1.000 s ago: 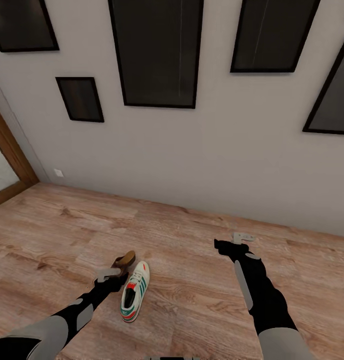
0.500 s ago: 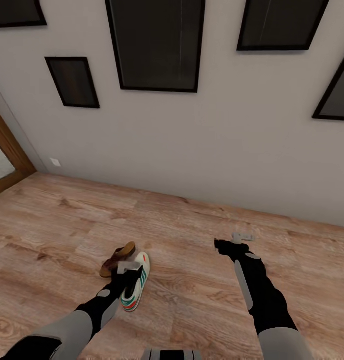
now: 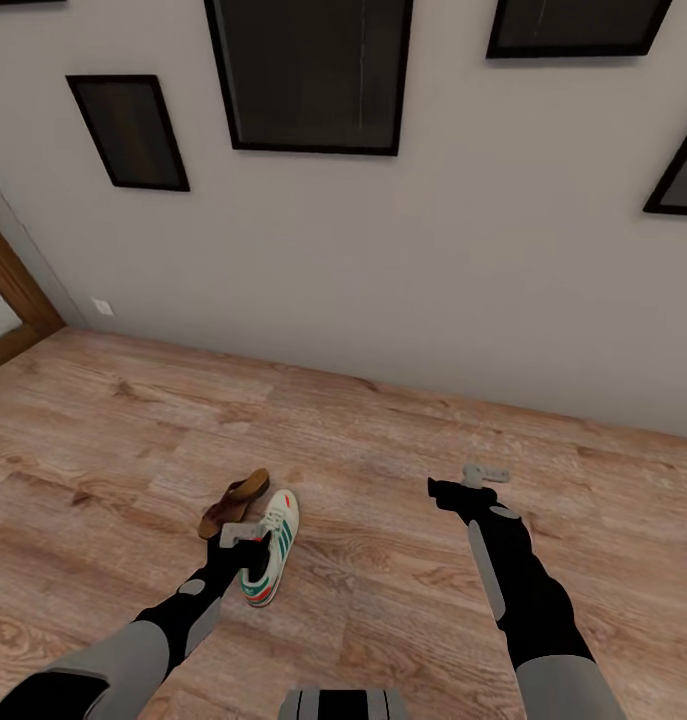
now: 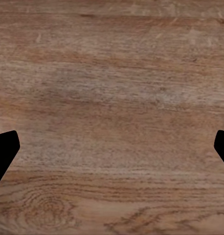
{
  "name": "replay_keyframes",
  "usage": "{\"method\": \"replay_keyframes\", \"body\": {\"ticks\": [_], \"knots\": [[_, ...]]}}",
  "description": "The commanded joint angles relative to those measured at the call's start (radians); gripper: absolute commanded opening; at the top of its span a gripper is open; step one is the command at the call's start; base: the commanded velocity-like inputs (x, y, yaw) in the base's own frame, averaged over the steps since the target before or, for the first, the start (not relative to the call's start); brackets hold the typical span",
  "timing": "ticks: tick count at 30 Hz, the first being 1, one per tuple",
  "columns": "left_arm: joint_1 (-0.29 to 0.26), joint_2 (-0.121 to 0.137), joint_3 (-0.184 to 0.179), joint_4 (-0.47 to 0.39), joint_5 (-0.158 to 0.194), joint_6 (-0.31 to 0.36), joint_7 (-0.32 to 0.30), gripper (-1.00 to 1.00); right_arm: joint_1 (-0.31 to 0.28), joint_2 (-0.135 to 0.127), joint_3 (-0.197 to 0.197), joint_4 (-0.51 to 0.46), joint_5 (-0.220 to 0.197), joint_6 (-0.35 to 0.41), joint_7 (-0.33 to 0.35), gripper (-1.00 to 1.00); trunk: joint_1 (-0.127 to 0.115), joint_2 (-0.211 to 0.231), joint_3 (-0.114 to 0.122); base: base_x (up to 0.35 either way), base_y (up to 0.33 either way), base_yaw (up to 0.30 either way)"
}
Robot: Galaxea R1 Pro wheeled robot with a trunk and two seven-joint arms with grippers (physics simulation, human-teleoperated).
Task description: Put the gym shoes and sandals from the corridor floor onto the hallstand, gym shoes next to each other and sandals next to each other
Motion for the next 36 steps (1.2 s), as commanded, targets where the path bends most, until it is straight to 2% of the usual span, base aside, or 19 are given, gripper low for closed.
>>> {"method": "replay_keyframes", "body": {"ticks": [1, 6, 12, 19, 31, 36], "knots": [[-0.001, 0.002, -0.008, 0.002, 0.009, -0.004, -0.002, 1.0, 0.0, 0.001, -0.001, -0.001, -0.001, 0.005, -0.002, 1.0, 0.0, 0.0, -0.001, 0.0, 0.0, 0.0], [-0.001, 0.003, -0.01, 0.002, 0.007, -0.006, -0.003, 1.0, 0.0, 0.001, -0.001, -0.001, -0.001, 0.005, -0.002, 1.0, 0.0, 0.0, -0.002, 0.0, 0.0, 0.0], [-0.001, 0.002, -0.011, 0.002, 0.007, -0.006, -0.016, 1.0, 0.0, 0.001, -0.001, -0.001, -0.001, 0.005, -0.002, 1.0, 0.003, -0.002, -0.032, 0.0, 0.0, 0.0], [-0.001, 0.002, -0.011, 0.001, 0.007, -0.006, -0.069, 1.0, 0.0, 0.001, -0.001, -0.002, -0.001, 0.005, -0.002, 1.0, 0.006, -0.003, -0.07, 0.0, 0.0, 0.0], [-0.001, 0.004, -0.011, 0.0, 0.006, -0.006, -0.075, 1.0, 0.0, 0.001, -0.001, -0.002, -0.001, 0.005, -0.002, 1.0, 0.011, -0.006, -0.136, 0.0, 0.0, 0.0], [-0.001, 0.014, -0.011, 0.0, 0.007, -0.006, -0.075, 1.0, 0.0, 0.001, -0.002, -0.002, -0.001, 0.005, -0.003, 1.0, 0.013, -0.007, -0.164, 0.0, 0.0, 0.0]]}}
